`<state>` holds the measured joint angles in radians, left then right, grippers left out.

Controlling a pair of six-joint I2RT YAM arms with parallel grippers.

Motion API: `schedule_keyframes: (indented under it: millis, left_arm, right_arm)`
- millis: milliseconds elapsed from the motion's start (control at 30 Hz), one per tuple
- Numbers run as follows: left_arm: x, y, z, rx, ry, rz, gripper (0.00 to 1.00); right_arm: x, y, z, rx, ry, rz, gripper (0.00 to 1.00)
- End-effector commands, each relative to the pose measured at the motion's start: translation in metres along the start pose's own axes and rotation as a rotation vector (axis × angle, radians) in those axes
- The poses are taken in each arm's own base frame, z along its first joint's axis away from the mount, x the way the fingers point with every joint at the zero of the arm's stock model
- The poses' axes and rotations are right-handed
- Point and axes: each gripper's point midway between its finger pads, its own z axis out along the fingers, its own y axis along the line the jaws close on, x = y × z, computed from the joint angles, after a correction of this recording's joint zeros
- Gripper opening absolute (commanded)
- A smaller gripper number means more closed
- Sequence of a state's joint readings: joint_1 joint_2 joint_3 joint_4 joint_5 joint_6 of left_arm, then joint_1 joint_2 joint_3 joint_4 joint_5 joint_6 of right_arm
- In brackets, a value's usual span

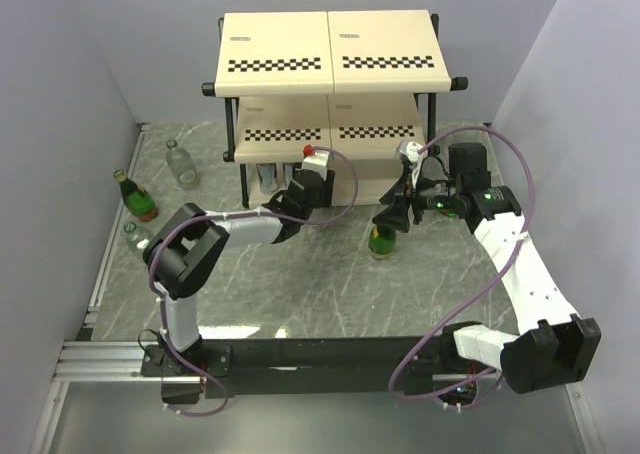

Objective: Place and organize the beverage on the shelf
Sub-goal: Place the drink on the shelf.

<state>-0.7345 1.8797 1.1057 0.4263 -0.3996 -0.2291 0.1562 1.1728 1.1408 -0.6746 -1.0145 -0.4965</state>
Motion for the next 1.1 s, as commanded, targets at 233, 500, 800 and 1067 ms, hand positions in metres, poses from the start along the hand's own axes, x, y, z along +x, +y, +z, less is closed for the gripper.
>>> schedule_keyframes:
  millis: [233, 500, 800, 1067]
  left_arm:
    - [-0.056, -0.005, 0.008, -0.047, -0.131, -0.076, 0.0]
    - [-0.053, -0.002, 0.011, -0.07, -0.137, -0.068, 0.0]
    - [-0.052, 0.001, 0.014, -0.087, -0.148, -0.07, 0.01]
    - [-0.057, -0.005, -0.005, -0.027, -0.185, -0.062, 0.0]
  right_arm:
    - [-0.023, 0.007, -0.012, 0.007, -0.05, -0.076, 0.67]
    - [-0.023, 0.007, -0.013, 0.005, -0.053, -0.074, 0.67]
    - [-0.023, 0.007, -0.014, 0.007, -0.056, -0.072, 0.67]
    - [-0.023, 0.007, -0.015, 0.005, -0.058, -0.072, 0.67]
